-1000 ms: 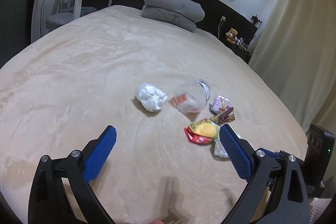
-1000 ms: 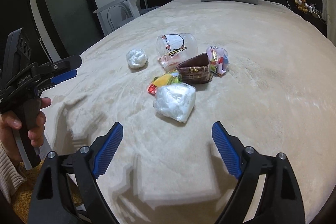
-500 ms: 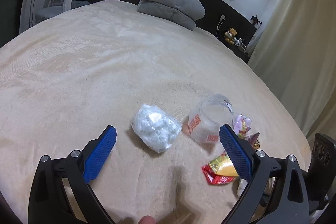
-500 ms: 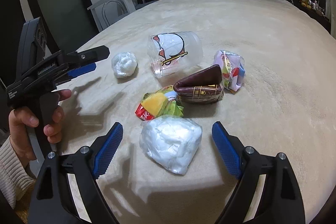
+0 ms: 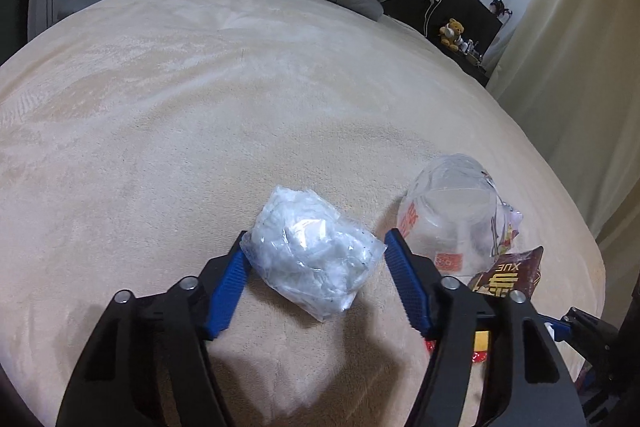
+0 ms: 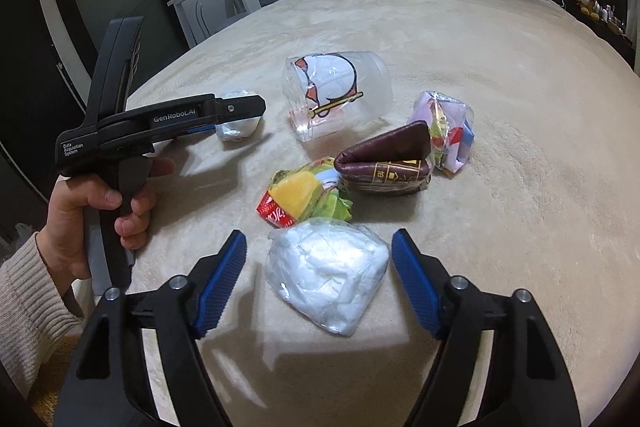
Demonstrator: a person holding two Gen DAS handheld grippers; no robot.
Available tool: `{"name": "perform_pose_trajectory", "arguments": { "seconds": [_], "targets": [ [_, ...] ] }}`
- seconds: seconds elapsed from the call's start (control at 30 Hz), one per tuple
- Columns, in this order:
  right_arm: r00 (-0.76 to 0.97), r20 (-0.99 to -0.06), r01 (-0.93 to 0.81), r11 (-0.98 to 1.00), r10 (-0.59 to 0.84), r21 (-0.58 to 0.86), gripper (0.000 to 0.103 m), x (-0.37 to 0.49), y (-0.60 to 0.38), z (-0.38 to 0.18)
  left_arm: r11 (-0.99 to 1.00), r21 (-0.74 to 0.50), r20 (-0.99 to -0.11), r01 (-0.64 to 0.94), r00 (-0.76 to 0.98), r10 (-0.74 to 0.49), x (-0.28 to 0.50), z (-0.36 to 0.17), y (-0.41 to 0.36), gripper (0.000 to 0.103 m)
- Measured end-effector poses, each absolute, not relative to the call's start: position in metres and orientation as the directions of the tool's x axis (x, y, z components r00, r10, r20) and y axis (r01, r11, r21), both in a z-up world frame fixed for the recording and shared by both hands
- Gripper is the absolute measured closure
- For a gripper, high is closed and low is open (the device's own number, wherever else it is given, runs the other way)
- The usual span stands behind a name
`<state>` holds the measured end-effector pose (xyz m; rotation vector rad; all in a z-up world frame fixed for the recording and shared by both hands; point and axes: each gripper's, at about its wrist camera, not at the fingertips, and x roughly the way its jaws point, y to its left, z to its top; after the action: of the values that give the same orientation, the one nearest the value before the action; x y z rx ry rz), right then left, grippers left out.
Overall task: Collect trash
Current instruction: 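Grasp the crumpled plastic bag with the left tool while the right tool grasps another plastic bag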
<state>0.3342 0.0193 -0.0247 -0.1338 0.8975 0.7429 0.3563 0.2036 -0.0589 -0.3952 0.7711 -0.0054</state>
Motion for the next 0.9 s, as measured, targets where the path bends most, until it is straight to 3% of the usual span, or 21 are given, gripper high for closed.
{"name": "perform_pose_trajectory", "arguments": {
  "seconds": [0.03, 0.13, 0.37, 0.9],
  "targets": [
    [0.397, -0.752, -0.636, 0.748, 0.526, 0.187, 0.047, 0.335, 0.019, -0.025, 0.926, -0.347, -0.682, -0.146, 0.718, -0.143, 0.357, -0.059, 0.204, 0.048],
    [0.405, -0.75, -0.634, 0.751, 0.524, 0.182, 0.05, 0.334, 0.015, -0.025, 0.933, -0.328, -0.678, -0.146, 0.724, -0.125, 0.355, -0.058, 0.201, 0.05],
    [0.418, -0.738, -0.64, 0.748, 0.53, 0.175, 0.051, 0.33, 0.014, -0.021, 0.95, -0.286, -0.665, -0.126, 0.74, -0.102, 0.349, -0.05, 0.192, 0.052],
    [0.464, -0.699, -0.619, 0.764, 0.544, 0.184, 0.051, 0.311, -0.01, -0.004, 0.934, -0.34, -0.607, -0.112, 0.785, -0.126, 0.311, -0.023, 0.177, 0.052]
  ]
}}
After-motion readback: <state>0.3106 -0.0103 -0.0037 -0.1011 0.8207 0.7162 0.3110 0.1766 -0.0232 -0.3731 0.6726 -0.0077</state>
